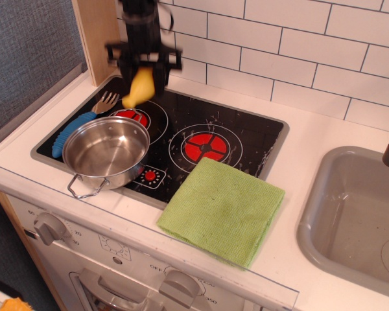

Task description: Picked up the yellow fruit from the top left and moved it to the bottom right

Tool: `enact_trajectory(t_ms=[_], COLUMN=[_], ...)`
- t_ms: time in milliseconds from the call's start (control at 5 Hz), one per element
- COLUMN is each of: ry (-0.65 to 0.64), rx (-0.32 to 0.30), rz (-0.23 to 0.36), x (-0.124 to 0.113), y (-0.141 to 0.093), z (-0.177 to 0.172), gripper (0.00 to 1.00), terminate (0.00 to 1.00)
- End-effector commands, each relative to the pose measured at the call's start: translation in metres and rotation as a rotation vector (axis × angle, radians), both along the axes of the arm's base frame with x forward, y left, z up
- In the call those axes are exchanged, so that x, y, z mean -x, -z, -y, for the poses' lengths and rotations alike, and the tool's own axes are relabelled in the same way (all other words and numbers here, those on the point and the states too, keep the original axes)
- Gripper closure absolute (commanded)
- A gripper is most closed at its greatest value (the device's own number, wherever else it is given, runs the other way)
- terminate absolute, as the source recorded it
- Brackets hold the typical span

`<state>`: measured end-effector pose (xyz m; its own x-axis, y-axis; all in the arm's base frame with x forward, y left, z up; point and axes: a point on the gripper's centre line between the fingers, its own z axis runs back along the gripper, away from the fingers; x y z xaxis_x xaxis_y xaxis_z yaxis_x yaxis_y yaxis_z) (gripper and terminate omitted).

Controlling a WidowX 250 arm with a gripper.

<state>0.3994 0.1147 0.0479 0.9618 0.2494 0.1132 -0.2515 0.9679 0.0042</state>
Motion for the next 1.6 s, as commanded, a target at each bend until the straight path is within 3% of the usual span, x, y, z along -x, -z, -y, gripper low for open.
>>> enact_trajectory(t_ms=[0,200,600,1200,1400], ry=[0.144,0.235,0.33,0.43,0.445], rx=[-0.014,0.028,0.076,0.044,0.038], rz=[0.256,0.254,0.112,0.004,-0.004], x=[0.008,0.043,0.113,0.132,0.133], y=[-0.117,-0.117,-0.063,-0.012,-0.013], z=[0.064,0.11,0.157,0.18,0.185], gripper=[1.0,1.0,1.0,1.0,0.0], terminate=[0.0,0.0,0.0,0.0,0.0])
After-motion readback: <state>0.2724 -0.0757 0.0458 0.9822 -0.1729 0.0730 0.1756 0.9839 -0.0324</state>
